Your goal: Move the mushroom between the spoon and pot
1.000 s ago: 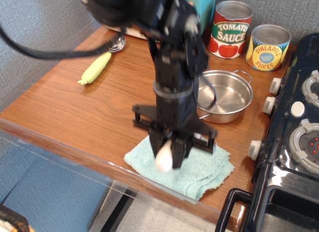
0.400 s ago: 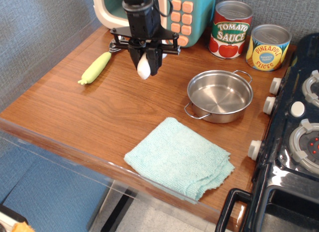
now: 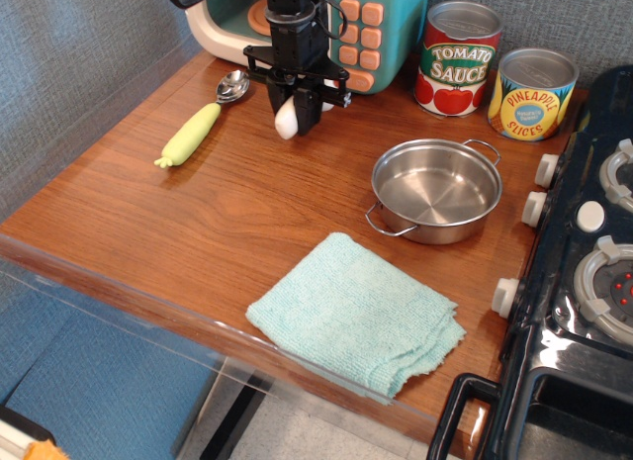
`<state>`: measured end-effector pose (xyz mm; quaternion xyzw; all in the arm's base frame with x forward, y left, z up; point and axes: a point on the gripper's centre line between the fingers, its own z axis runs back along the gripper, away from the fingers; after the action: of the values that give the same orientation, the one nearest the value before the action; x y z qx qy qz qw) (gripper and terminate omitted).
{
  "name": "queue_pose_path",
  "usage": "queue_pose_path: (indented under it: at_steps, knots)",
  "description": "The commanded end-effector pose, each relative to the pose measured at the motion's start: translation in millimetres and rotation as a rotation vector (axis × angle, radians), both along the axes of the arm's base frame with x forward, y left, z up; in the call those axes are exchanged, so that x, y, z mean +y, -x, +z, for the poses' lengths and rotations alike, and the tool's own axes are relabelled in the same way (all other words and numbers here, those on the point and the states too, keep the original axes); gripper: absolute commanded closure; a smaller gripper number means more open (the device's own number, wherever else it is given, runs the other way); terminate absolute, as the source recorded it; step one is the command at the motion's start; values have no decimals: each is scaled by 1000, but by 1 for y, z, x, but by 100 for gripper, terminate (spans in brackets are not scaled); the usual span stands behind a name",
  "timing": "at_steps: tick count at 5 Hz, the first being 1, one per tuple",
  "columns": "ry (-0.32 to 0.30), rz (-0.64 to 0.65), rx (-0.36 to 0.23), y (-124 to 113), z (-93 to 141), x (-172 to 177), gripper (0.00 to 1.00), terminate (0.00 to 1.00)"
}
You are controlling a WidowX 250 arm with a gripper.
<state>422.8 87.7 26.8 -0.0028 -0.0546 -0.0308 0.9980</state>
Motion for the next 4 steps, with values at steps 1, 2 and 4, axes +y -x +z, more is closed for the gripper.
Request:
queue_pose_path:
  at_steps: [1,2,4]
  knots:
    - [-38,-75,-62,1,40,-15,0,0]
    - [-53,-50,-95,4,54,-13,0,0]
    - [-41,42,-124,18,93,-16,0,0]
